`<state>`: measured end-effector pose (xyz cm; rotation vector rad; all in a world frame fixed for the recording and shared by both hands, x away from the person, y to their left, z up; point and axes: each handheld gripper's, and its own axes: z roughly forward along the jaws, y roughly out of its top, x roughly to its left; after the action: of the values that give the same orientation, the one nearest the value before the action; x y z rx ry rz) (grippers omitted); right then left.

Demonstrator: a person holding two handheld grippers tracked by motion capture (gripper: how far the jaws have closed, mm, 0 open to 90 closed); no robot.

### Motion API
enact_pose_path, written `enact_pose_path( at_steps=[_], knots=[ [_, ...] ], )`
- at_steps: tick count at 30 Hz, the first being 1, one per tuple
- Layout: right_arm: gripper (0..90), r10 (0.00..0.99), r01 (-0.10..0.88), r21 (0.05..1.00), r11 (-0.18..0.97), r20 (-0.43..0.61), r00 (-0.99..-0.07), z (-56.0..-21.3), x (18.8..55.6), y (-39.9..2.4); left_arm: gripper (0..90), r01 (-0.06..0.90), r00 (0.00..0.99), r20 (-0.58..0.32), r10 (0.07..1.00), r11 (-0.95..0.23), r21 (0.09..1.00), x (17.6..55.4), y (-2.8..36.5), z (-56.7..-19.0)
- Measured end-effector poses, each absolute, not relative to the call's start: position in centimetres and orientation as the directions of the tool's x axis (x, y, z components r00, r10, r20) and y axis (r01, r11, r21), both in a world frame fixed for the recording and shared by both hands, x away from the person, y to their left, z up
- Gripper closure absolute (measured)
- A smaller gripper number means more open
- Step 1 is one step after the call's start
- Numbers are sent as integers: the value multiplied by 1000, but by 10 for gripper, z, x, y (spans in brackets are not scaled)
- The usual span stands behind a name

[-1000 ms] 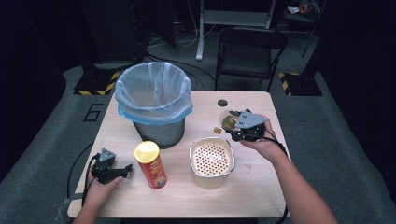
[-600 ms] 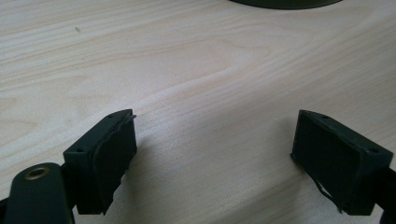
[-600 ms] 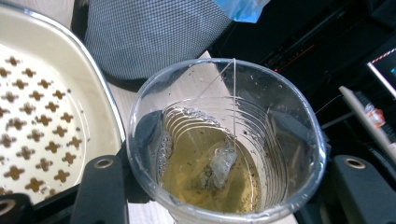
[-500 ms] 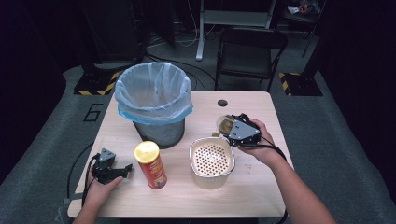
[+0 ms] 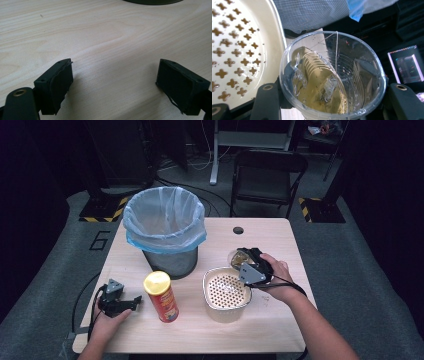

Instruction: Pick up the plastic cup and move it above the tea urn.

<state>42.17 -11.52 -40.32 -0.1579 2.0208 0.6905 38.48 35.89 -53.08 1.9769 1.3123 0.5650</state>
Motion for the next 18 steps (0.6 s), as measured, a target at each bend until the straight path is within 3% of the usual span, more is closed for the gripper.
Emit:
enact_pose_path(
  at_steps=[5,6,8,9,12,13,15,16,18],
  knots=[
    [397,60,-421,265,867,-896,-441,-407,413,-108,132,619,395,-16,918,-253,743,385,359,-531],
    [398,0,-435,185,881,-920,-392,-409,410,-104,133,619,395,-17,918,-253,743,385,359,-531],
    [399,-18,-438,160,885,-927,-375,-409,409,-103,133,619,395,-17,919,-252,744,385,359,-531],
    [400,-72,-444,85,892,-942,-327,-411,406,-99,133,619,395,-16,918,-253,743,385,359,-531],
    [401,-97,-448,50,893,-949,-300,-412,403,-97,133,619,395,-17,919,-253,744,385,359,-531],
    [402,-143,-446,-17,895,-958,-250,-413,400,-94,132,619,395,-16,918,-253,743,385,359,-531],
    [403,-145,-441,-20,897,-957,-251,-414,398,-93,133,619,395,-16,919,-253,743,385,359,-531],
    [404,-215,-453,-109,885,-958,-190,-413,396,-89,133,619,395,-17,919,-253,743,385,359,-531],
    [404,-233,-455,-133,881,-957,-172,-413,395,-88,133,619,395,-17,918,-253,744,385,359,-531]
  ],
)
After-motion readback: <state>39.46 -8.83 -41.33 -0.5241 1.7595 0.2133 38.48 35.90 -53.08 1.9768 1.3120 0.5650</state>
